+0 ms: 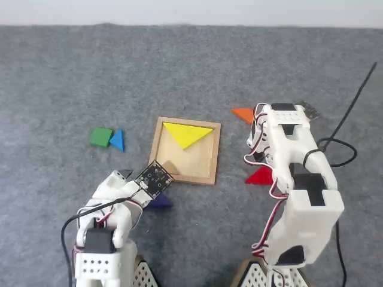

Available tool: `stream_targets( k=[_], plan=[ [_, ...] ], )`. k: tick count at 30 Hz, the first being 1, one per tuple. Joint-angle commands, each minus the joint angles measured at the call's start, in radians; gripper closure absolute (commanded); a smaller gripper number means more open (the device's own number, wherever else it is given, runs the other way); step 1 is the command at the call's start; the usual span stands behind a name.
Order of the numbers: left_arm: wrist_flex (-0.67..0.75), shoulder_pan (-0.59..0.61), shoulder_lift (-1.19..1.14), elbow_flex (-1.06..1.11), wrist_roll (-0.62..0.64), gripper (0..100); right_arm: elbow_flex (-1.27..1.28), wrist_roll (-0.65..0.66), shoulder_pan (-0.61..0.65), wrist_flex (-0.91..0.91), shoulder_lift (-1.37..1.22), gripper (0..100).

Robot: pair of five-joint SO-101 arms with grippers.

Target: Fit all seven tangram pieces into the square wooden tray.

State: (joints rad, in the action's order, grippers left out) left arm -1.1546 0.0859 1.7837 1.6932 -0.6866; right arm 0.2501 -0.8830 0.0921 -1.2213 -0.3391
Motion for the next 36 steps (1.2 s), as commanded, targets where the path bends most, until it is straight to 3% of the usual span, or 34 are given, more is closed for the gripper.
stream_targets(
  k=[1,3,9,20,25,36],
  plan=[
    [0.020,-0.005,-0.009,-0.008,-0.015,77,0.000,0.008,0.010,-0.025,0.005,66.0],
    [0.020,-0.005,-0.009,-0.008,-0.015,77,0.000,0.008,0.010,-0.025,0.005,67.1],
    [0.026,-0.003,-0.009,-0.008,0.057,77,-0.003,0.034,0.010,-0.016,0.007,84.7],
    [0.026,-0.003,-0.009,-0.010,0.057,77,-0.055,0.094,0.002,-0.082,0.008,80.1],
    [0.026,-0.003,-0.009,-0.008,0.057,77,-0.164,0.183,0.002,-0.199,0.008,87.1],
    [0.025,-0.003,-0.009,-0.008,0.055,77,-0.261,0.322,-0.007,-0.325,0.007,87.5]
  ],
)
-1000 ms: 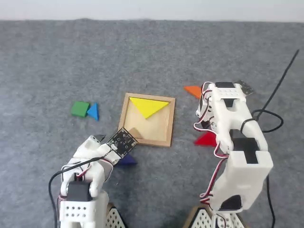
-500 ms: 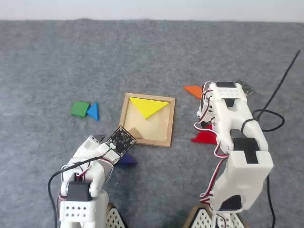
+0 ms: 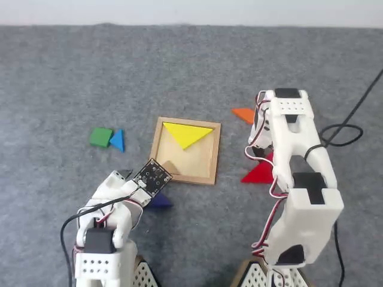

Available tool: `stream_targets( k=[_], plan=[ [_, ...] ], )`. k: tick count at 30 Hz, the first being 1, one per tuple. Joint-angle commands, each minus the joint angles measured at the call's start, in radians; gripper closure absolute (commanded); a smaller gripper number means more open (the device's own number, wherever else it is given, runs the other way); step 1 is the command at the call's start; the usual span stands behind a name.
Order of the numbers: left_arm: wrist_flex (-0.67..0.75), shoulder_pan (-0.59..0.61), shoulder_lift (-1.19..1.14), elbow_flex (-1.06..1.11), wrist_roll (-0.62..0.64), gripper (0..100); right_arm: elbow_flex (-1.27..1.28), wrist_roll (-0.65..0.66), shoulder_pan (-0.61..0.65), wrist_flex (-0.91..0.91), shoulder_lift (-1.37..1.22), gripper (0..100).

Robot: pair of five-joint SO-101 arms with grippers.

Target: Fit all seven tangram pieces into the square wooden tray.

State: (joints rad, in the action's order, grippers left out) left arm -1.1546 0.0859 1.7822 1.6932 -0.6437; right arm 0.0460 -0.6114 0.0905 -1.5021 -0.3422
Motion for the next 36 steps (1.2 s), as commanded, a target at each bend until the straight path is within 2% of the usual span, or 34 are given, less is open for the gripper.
stream_targets(
  k=[1,6,12,15,20,28,36],
  plan=[
    [0.025,-0.003,-0.008,-0.008,0.012,77,-0.057,0.055,-0.012,-0.053,0.010,87.5],
    [0.023,-0.003,-0.008,-0.008,0.012,77,-0.028,0.091,-0.058,-0.064,0.004,86.7],
    [0.020,-0.003,-0.008,-0.008,-0.018,77,0.129,0.087,-0.064,0.101,0.027,70.4],
    [0.020,-0.003,-0.008,-0.008,-0.021,77,0.150,0.087,-0.064,0.206,0.005,71.8],
    [0.018,-0.003,-0.008,-0.008,-0.021,77,0.101,0.031,-0.018,0.236,-0.096,72.4],
    [0.018,-0.003,-0.008,-0.008,-0.021,77,-0.078,-0.064,0.054,0.107,-0.249,72.4],
    [0.018,-0.003,-0.008,-0.008,-0.021,77,-0.104,-0.081,0.050,0.090,-0.265,73.2]
  ],
)
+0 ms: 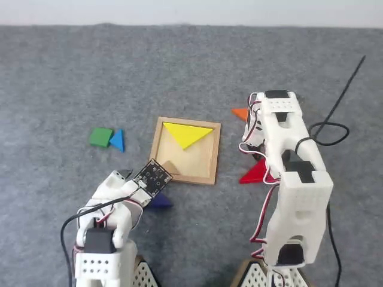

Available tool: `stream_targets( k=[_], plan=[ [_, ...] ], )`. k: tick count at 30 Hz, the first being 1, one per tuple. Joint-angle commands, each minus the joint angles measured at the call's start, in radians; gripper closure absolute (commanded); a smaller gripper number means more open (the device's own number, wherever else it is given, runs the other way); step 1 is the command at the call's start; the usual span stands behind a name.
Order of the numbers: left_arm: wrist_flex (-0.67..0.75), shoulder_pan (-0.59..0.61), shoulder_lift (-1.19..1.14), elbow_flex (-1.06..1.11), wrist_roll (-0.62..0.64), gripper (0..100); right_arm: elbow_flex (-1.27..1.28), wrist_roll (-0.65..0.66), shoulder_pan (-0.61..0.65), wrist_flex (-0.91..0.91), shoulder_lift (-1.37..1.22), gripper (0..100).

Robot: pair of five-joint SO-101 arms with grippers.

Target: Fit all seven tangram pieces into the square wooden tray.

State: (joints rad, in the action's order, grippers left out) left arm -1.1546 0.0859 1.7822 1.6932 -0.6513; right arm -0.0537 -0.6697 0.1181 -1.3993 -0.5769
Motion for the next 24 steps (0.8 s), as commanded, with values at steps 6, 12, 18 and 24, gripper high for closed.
stream_targets(
  k=[6,12,18,24],
  plan=[
    [0.018,-0.003,-0.008,-0.008,-0.014,77,-0.043,-0.015,0.028,-0.074,-0.028,92.5],
    [0.018,-0.003,-0.008,-0.008,-0.014,77,-0.075,-0.015,0.024,-0.120,-0.030,92.6],
    [0.018,-0.003,-0.008,-0.008,-0.014,77,-0.074,-0.020,0.027,-0.122,-0.030,92.6],
    [0.018,-0.003,-0.008,-0.008,-0.014,77,-0.077,-0.077,0.028,-0.120,-0.030,98.7]
  ],
)
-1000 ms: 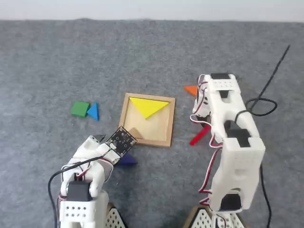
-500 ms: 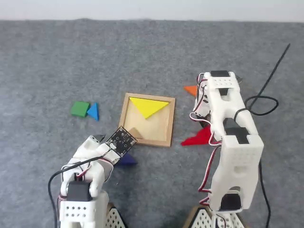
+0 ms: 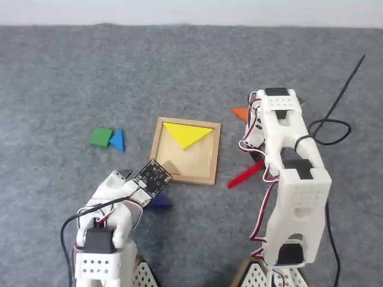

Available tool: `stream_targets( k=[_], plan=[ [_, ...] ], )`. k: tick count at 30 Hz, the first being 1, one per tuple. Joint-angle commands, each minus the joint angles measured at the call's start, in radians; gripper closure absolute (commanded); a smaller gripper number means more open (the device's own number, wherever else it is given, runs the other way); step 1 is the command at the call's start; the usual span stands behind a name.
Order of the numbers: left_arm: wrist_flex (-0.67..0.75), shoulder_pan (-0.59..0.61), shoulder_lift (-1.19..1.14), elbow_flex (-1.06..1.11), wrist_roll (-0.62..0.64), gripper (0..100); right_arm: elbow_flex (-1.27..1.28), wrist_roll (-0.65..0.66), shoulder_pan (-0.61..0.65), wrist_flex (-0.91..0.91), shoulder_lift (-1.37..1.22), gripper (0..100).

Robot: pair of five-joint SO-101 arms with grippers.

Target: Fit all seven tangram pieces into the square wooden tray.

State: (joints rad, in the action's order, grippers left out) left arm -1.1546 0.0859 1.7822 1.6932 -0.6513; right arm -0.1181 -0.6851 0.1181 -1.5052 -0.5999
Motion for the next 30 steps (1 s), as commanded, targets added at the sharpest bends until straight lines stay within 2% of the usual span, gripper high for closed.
stream_targets(
  k=[1,11,21,26,30],
  plan=[
    [0.018,-0.003,-0.008,-0.008,-0.014,77,-0.012,-0.074,0.028,-0.013,-0.007,99.4],
    [0.018,-0.003,-0.008,-0.008,-0.014,77,-0.012,-0.072,0.025,-0.016,0.016,99.1],
    [0.018,-0.003,-0.008,-0.008,-0.014,77,-0.012,-0.071,0.048,-0.036,0.282,99.1],
    [0.018,-0.003,-0.008,-0.008,-0.014,77,-0.012,-0.071,0.133,0.064,0.335,99.1],
    [0.034,0.043,-0.008,-0.019,0.017,77,-0.012,-0.071,0.232,0.243,0.317,99.1]
  ],
)
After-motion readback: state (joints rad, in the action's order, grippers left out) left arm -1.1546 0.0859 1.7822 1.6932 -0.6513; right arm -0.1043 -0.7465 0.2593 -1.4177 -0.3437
